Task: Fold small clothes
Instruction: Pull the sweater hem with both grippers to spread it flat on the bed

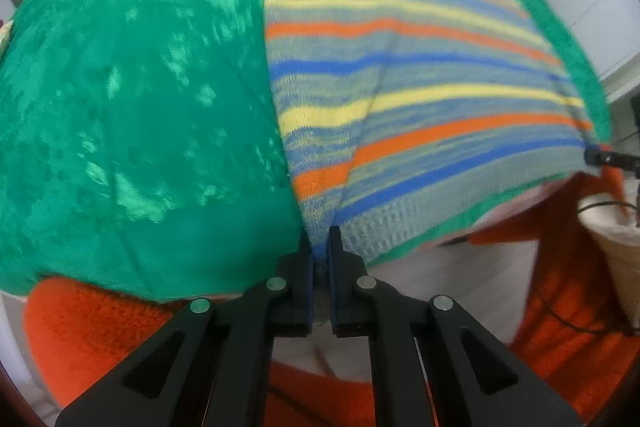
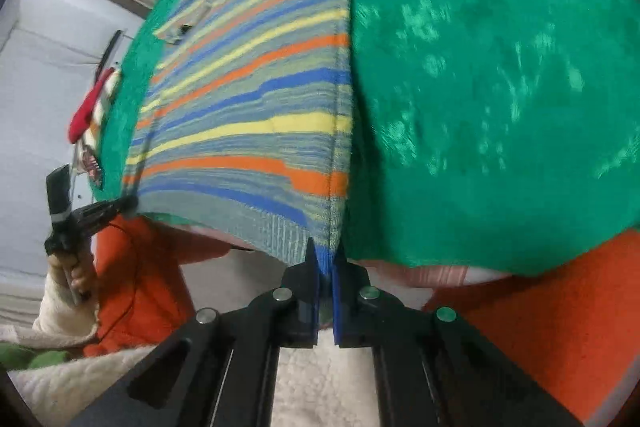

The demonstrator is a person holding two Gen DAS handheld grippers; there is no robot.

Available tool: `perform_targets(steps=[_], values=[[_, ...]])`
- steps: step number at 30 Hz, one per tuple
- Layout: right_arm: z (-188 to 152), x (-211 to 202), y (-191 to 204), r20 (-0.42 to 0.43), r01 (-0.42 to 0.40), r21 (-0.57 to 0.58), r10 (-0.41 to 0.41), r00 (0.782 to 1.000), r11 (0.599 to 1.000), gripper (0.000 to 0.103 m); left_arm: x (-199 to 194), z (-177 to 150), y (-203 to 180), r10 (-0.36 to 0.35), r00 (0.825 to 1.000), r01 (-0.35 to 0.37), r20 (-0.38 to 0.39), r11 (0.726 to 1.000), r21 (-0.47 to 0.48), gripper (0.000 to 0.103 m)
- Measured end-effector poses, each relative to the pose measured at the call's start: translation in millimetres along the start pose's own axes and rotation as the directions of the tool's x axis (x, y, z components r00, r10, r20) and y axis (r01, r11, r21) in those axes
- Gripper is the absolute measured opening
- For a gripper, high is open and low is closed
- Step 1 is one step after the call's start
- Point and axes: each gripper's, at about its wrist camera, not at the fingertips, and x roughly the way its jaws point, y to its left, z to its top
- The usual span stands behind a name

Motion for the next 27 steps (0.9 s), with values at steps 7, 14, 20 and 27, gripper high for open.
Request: perform_targets(steps=[7,14,20,27], values=[[8.3,40.6,-25.5,-0.016,0.009,0.110,-0.008,1.000,0.994,0.004,23.7,7.6,-0.5,0.026,0.999,-0.027,-0.023,0.999,-0.046,0.004],[8.1,43.5,-22.0,-0.007,0.027,0.108,-0.026,1.000,0.994,0.004,29.3,-6.2,1.1,0.035,0.999,-0.033,0.022,0.996,-0.086,0.007],[3.3,39.3,-20.5,0.005,0.019,0.122,-0.020,1.000,0.992,0.015,10.5,-29.7,7.5,0.024,0.999,-0.021,0.038,0.996,-0.091,0.031],[-17.5,3.4,-12.7,0.029,0.181,0.055,-0.183,0.983,0.982,0.047,-41.2,-58.7,-3.6,0.070,0.993,-0.063,0.096,0.995,-0.076,0.063]])
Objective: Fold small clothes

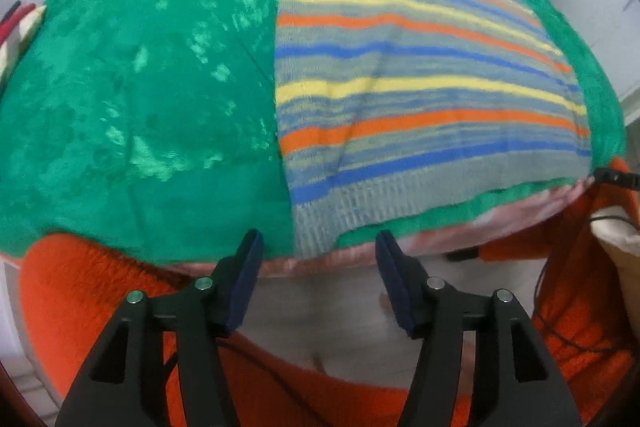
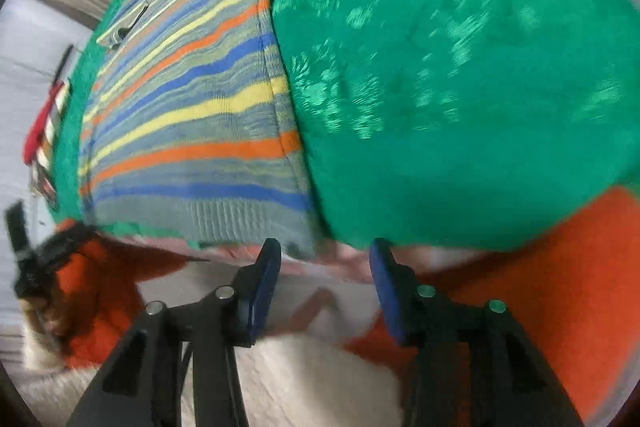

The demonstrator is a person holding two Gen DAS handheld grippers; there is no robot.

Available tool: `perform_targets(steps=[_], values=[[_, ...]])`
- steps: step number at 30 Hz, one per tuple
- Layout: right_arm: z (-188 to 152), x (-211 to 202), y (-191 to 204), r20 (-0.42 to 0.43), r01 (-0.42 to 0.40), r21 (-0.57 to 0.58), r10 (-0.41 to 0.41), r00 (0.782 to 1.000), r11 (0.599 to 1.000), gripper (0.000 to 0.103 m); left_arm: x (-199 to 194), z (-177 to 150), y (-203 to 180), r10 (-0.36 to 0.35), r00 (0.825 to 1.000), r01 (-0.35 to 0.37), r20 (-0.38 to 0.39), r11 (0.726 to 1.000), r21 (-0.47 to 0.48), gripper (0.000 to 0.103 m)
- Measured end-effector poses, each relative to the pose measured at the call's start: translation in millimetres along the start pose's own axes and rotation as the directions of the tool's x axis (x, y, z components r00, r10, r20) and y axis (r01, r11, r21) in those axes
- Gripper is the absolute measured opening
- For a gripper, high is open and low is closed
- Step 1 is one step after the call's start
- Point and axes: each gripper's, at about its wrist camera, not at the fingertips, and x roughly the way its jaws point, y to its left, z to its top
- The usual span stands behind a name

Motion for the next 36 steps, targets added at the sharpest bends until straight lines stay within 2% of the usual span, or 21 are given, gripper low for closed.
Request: perform_targets(steps=[2,4,6,9,11,12,13,17,18,20,21,23,25,26,28,29,30,32,34,36], values=[[-1.9,-17.4,0.2,0.043,0.076,-0.040,-0.074,0.996,0.996,0.048,-17.6,8.1,4.3,0.003,0.998,-0.002,0.064,1.000,-0.011,0.074],[2.1,-32.6,-0.2,0.101,0.134,-0.064,-0.127,0.987,0.989,0.052,-38.3,19.1,10.9,0.029,0.986,-0.024,0.163,0.999,-0.034,0.085],[11.8,-46.3,3.8,0.174,0.192,-0.095,-0.174,0.969,0.977,0.055,-53.2,37.8,24.2,0.063,0.963,-0.046,0.261,0.996,-0.071,0.092],[33.2,-54.8,17.6,0.252,0.247,-0.152,-0.204,0.946,0.957,0.055,-56.0,64.6,43.4,0.156,0.919,-0.103,0.363,0.981,-0.162,0.097],[51.5,-59.2,31.7,0.304,0.253,-0.203,-0.185,0.935,0.946,0.055,-48.4,78.7,59.1,0.252,0.873,-0.159,0.417,0.957,-0.244,0.097],[61.7,-61.9,40.9,0.335,0.261,-0.236,-0.173,0.926,0.936,0.055,-42.2,84.1,65.4,0.298,0.856,-0.189,0.422,0.941,-0.281,0.097],[71.6,-63.6,51.3,0.367,0.272,-0.270,-0.162,0.916,0.924,0.055,-32.7,83.0,71.9,0.334,0.847,-0.209,0.414,0.925,-0.318,0.097],[117.9,-60.7,101.8,0.481,0.340,-0.431,-0.106,0.870,0.836,0.055,-2.9,59.1,94.2,0.388,0.839,-0.217,0.381,0.881,-0.419,0.097],[130.5,-55.4,114.0,0.491,0.350,-0.474,-0.087,0.867,0.808,0.056,3.8,54.2,97.7,0.398,0.847,-0.234,0.352,0.874,-0.426,0.097],[159.8,-33.0,138.3,0.472,0.346,-0.556,-0.056,0.880,0.756,0.056,8.9,56.6,95.7,0.389,0.868,-0.240,0.308,0.873,-0.425,0.097],[178.7,-16.7,149.5,0.453,0.340,-0.592,-0.047,0.890,0.731,0.056,9.9,57.2,95.7,0.385,0.864,-0.228,0.324,0.873,-0.431,0.097],[210.2,14.3,162.4,0.417,0.330,-0.630,-0.052,0.907,0.704,0.056,6.5,54.3,95.6,0.419,0.841,-0.248,0.341,0.860,-0.446,0.097],[242.8,52.0,168.3,0.407,0.362,-0.627,-0.106,0.907,0.690,0.056,12.5,56.3,93.3,0.433,0.840,-0.272,0.327,0.857,-0.437,0.097],[251.7,64.4,168.4,0.399,0.368,-0.623,-0.124,0.909,0.691,0.056,14.1,58.7,92.2,0.438,0.842,-0.283,0.314,0.856,-0.434,0.097],[268.7,80.8,160.7,0.386,0.347,-0.595,-0.121,0.915,0.725,0.053,22.5,70.8,98.4,0.430,0.854,-0.282,0.294,0.857,-0.432,0.097],[277.2,79.8,153.3,0.386,0.323,-0.562,-0.105,0.917,0.762,0.024,25.4,71.3,100.0,0.426,0.859,-0.281,0.285,0.856,-0.433,0.097],[281.9,75.2,146.0,0.390,0.329,-0.534,-0.119,0.913,0.779,0.001,27.7,71.5,101.7,0.426,0.861,-0.281,0.278,0.854,-0.437,0.097],[292.3,48.0,118.3,0.432,0.317,-0.435,-0.114,0.895,0.843,0.003,30.3,71.6,104.4,0.420,0.864,-0.273,0.277,0.854,-0.443,0.097],[301.0,17.6,83.5,0.481,0.329,-0.329,-0.143,0.865,0.885,0.003,31.8,73.8,106.1,0.421,0.864,-0.272,0.275,0.851,-0.449,0.097],[308.7,-21.4,29.0,0.514,0.323,-0.172,-0.195,0.835,0.931,0.003,32.9,74.2,106.4,0.421,0.866,-0.270,0.269,0.848,-0.456,0.097]])
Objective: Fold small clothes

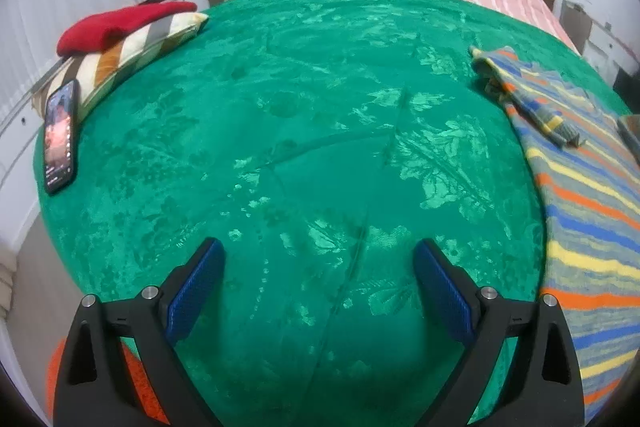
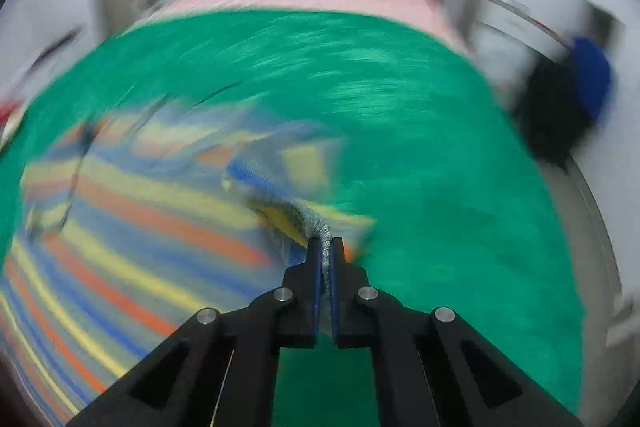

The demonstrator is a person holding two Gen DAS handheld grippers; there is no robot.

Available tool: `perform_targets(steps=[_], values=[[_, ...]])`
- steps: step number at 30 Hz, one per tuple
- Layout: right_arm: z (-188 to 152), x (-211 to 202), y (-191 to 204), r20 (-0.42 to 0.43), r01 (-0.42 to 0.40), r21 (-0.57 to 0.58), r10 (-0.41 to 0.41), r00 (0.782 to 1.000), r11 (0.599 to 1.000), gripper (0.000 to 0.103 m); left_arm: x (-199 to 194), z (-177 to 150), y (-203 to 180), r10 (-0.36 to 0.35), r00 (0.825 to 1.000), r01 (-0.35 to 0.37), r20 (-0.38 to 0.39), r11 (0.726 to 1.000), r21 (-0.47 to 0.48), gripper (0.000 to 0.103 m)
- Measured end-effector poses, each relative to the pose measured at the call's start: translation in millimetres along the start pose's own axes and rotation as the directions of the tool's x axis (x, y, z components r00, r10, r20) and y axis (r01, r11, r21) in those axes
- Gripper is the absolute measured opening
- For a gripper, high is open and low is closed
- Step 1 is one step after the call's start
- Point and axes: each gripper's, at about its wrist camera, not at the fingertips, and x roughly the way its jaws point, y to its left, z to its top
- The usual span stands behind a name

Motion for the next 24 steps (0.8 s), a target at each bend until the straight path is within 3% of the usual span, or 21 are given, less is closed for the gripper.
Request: perform_targets(steps=[3,6,8,13,18,24], values=[[-6.6,-23.3,-92.3,-0.003,0.077,0.218,-0.079,0.997,0.973,0.003,2.2,-0.5,-0.6,0.003,1.000,-0.003,-0.005,1.000,-0.007,0.097],[-27.0,-27.9,-142.3,-0.050,0.114,0.326,-0.104,0.993,0.938,0.003,4.3,-1.3,-2.6,0.013,1.000,-0.013,-0.002,1.000,0.000,0.097],[-44.9,-23.4,-160.5,-0.083,0.095,0.391,-0.068,0.994,0.916,0.003,4.8,-2.8,-4.9,0.025,1.000,-0.025,0.002,1.000,0.011,0.097],[-68.1,-24.6,-183.0,-0.072,0.034,0.508,0.003,0.997,0.861,0.003,5.0,-5.8,-7.7,0.042,0.999,-0.042,0.006,0.999,0.032,0.097],[-95.0,-23.4,-200.1,-0.152,0.104,0.537,-0.025,0.988,0.837,0.003,5.1,-6.6,-9.0,0.047,0.999,-0.047,0.008,0.998,0.032,0.097],[-100.3,-24.2,-204.0,-0.184,0.157,0.550,-0.065,0.981,0.820,0.002,4.9,-7.0,-7.9,0.044,0.999,-0.044,0.007,0.998,0.033,0.097]])
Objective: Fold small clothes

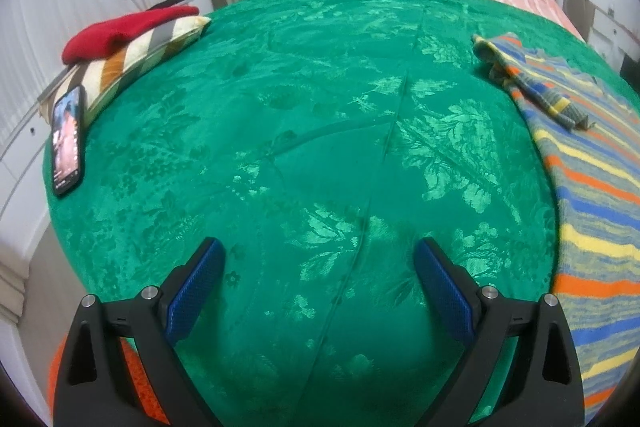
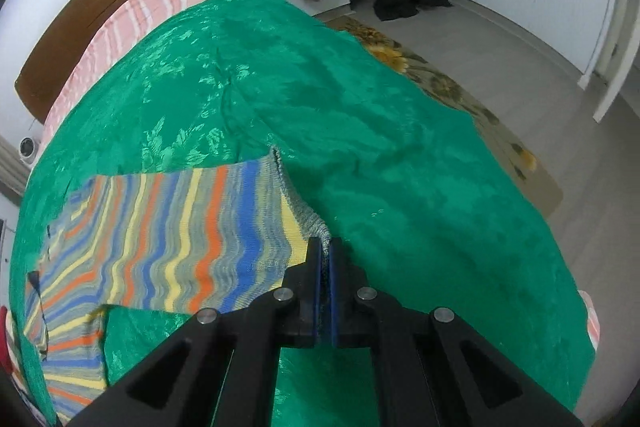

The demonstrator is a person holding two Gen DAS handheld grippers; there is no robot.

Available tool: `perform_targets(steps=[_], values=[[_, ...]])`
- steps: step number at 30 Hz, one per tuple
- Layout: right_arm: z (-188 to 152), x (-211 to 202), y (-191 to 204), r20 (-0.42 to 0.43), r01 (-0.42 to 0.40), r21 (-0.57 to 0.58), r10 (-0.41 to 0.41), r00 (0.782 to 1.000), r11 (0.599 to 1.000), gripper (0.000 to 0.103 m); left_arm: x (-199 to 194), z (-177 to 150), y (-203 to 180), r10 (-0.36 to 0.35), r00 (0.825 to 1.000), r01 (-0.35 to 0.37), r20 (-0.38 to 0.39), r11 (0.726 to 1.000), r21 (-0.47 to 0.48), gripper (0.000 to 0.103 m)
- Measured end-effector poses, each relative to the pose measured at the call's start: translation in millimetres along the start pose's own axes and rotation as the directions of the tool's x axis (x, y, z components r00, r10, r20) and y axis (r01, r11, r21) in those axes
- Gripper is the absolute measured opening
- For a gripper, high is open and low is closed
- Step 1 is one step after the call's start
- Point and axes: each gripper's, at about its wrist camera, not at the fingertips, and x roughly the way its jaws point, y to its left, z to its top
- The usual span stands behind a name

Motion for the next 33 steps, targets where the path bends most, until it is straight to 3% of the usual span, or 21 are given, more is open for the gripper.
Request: perform_targets(steps=[3,9,10,13,18,19,21,24,30,33], values=[[-4.6,11.8,-3.2,-0.026,0.050,-0.019,-0.050,0.998,0.999,0.002,1.3,0.4,0.7,-0.003,1.000,0.003,-0.006,1.000,-0.003,0.098],[-5.9,7.8,-15.3,-0.026,0.000,0.019,0.001,1.000,1.000,0.007,4.0,0.2,5.1,-0.010,1.000,0.010,-0.021,0.999,-0.031,0.102],[-5.9,3.9,-19.4,-0.020,0.003,0.024,-0.002,1.000,1.000,0.014,5.3,0.3,5.8,-0.012,1.000,0.011,-0.024,0.999,-0.040,0.102],[-7.1,-19.0,-23.8,0.035,0.023,0.018,-0.024,0.999,1.000,0.015,6.5,0.0,5.3,-0.010,1.000,0.009,-0.022,0.999,-0.049,0.102],[-22.6,-39.6,13.6,0.059,-0.145,-0.132,0.154,0.986,0.981,0.017,6.5,-2.1,2.2,0.008,1.000,-0.009,-0.006,0.999,-0.043,0.103],[-27.6,-37.1,20.7,0.051,-0.147,-0.160,0.157,0.986,0.976,0.024,6.2,-2.5,2.0,0.010,1.000,-0.010,-0.003,0.999,-0.042,0.103],[-36.8,-25.8,26.9,0.028,-0.125,-0.192,0.132,0.991,0.973,0.034,6.4,-3.3,2.4,0.006,1.000,-0.006,-0.001,0.999,-0.044,0.103],[-46.1,-9.1,11.2,-0.005,-0.078,-0.153,0.078,0.997,0.985,0.032,6.4,-3.9,5.2,-0.007,1.000,0.007,-0.004,0.998,-0.055,0.103],[-70.3,-50.6,-5.6,0.101,0.012,-0.135,0.001,0.995,0.991,0.035,7.9,-2.8,2.8,-0.001,1.000,0.000,-0.006,0.999,-0.034,0.103],[-95.7,-76.6,-2.6,0.154,0.006,-0.173,0.021,0.988,0.985,0.047,8.1,-2.7,3.0,-0.006,1.000,0.006,-0.008,0.999,-0.034,0.103]])
